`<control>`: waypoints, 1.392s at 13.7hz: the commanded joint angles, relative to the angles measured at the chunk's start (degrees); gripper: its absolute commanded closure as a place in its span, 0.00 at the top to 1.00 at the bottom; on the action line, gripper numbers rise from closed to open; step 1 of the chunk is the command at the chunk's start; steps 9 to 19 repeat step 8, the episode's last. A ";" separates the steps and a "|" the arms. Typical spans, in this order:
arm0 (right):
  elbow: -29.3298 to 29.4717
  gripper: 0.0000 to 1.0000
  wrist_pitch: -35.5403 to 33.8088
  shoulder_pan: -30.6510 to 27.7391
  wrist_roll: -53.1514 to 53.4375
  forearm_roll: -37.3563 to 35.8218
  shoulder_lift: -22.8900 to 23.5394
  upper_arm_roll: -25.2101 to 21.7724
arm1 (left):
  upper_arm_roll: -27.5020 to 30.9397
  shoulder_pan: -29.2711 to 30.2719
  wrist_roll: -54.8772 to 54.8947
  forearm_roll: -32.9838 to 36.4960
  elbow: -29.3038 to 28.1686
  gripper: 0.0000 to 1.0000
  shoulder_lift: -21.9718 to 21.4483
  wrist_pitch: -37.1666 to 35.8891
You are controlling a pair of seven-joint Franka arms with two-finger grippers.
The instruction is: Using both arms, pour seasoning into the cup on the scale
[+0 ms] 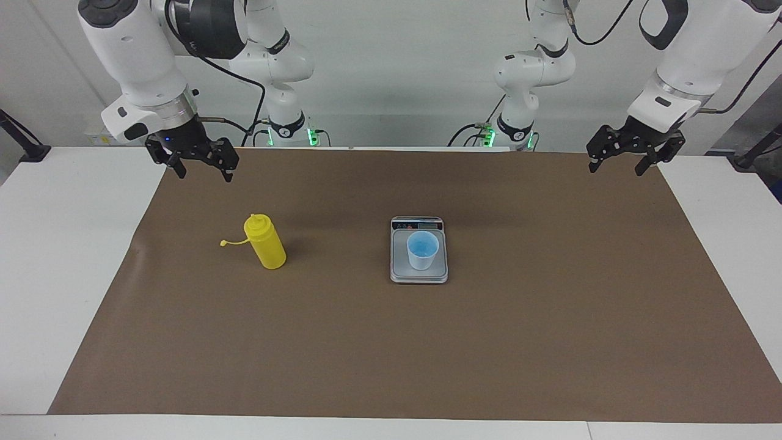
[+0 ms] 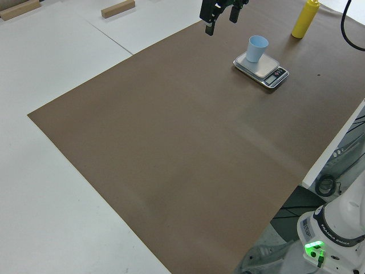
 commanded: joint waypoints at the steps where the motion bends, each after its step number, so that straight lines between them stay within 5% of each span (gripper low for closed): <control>1: -1.17 1.00 -0.86 -1.18 1.91 2.31 -0.71 0.30 | -0.15 0.46 0.18 0.31 -1.81 1.00 -1.45 0.60; 19: -1.52 1.00 -0.16 -4.17 1.47 2.23 -0.71 3.11 | -0.15 0.46 0.18 0.31 -1.81 1.00 -1.45 0.69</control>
